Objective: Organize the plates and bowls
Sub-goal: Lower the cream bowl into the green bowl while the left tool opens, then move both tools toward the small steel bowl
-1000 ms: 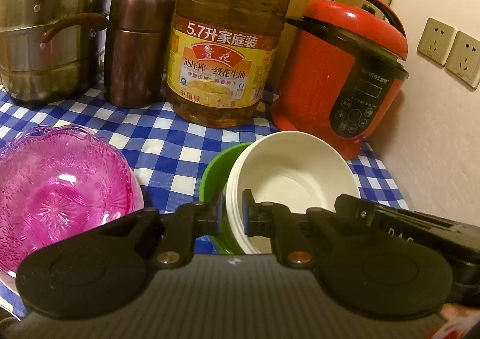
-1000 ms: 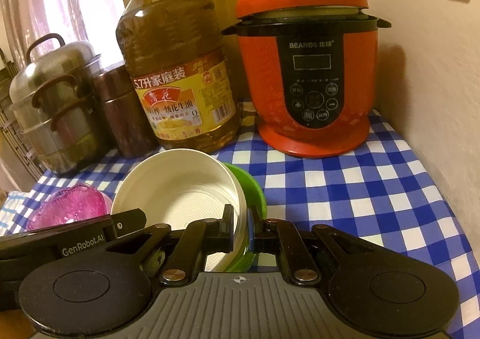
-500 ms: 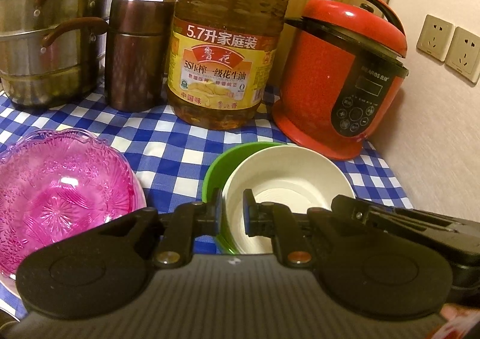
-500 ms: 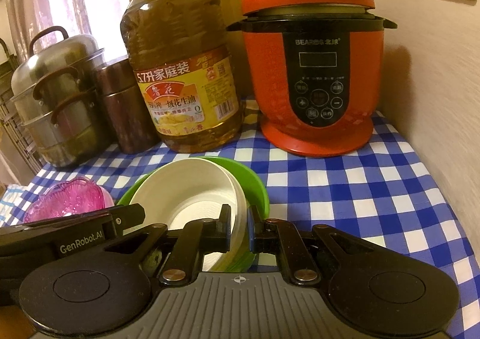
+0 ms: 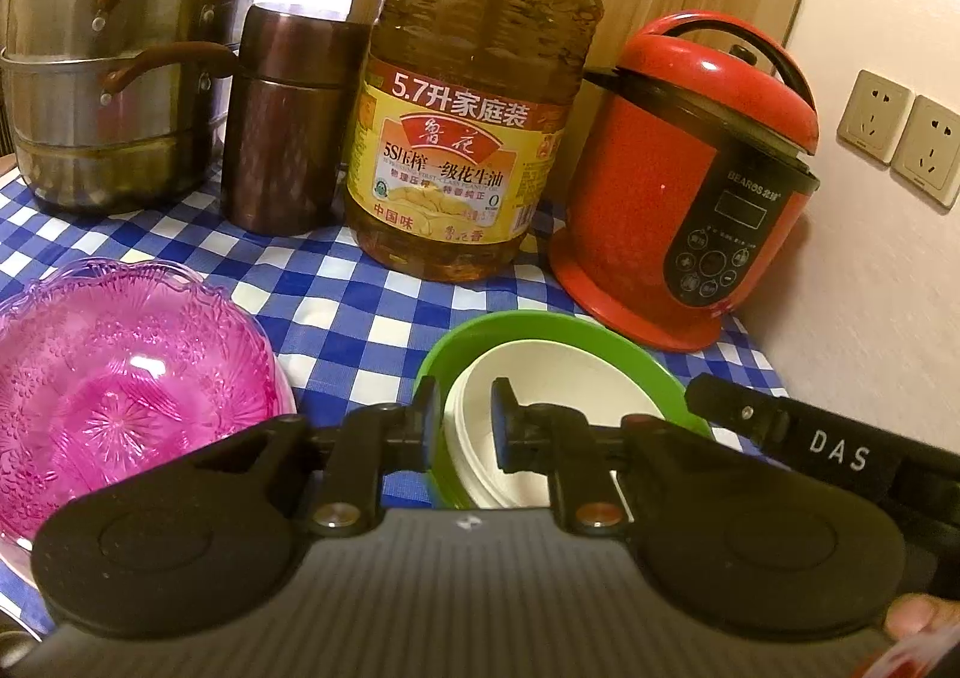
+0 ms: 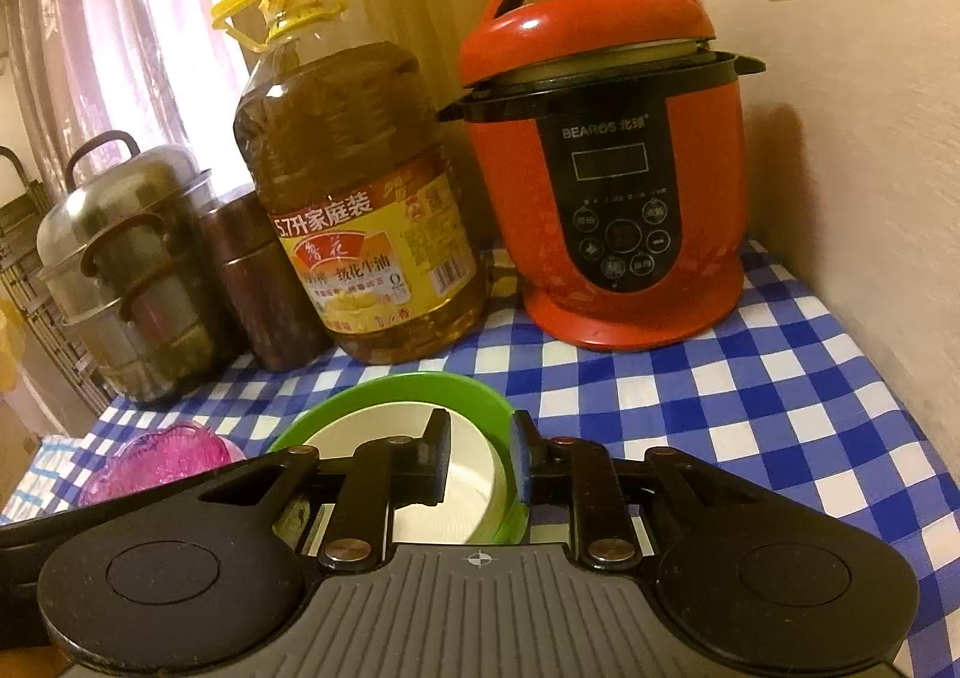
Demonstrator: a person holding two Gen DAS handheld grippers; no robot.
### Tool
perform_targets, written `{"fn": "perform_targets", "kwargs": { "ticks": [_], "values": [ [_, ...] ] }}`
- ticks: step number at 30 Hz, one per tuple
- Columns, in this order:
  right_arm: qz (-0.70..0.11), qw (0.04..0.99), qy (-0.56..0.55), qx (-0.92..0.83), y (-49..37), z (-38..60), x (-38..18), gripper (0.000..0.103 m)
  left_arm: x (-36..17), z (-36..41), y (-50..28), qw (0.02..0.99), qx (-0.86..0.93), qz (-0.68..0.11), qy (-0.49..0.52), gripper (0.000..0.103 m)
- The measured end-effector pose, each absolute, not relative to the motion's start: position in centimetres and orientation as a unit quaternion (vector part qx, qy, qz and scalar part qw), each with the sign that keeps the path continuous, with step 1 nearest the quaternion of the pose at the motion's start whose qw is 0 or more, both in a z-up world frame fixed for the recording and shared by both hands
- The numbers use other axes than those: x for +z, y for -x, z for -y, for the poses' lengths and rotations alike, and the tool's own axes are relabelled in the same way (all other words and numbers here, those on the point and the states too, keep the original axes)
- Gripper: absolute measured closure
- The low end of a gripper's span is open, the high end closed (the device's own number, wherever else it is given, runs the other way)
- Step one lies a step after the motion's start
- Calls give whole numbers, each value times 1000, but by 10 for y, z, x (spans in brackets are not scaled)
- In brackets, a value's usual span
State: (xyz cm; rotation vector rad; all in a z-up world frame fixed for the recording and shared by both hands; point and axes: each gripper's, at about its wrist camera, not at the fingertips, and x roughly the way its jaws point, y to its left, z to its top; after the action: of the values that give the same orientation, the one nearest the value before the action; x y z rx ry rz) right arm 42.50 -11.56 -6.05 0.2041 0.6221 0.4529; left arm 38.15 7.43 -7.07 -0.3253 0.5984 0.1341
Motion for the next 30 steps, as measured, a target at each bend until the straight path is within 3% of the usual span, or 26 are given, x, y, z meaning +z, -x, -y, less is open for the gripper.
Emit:
{"fn": "perform_targets", "kwargs": {
  "ticks": [15, 22, 30],
  "values": [
    [-310, 923, -99, 206, -410, 122, -41, 79, -56, -75, -366, 940, 51, -280, 186, 84],
    [-319, 921, -89, 203, -383, 125, -38, 63, -50, -71, -334, 938, 39, -298, 174, 83],
    [-359, 907, -97, 198, -339, 126, -38, 62, -41, -73, -285, 932, 31, -321, 167, 82]
  ]
}}
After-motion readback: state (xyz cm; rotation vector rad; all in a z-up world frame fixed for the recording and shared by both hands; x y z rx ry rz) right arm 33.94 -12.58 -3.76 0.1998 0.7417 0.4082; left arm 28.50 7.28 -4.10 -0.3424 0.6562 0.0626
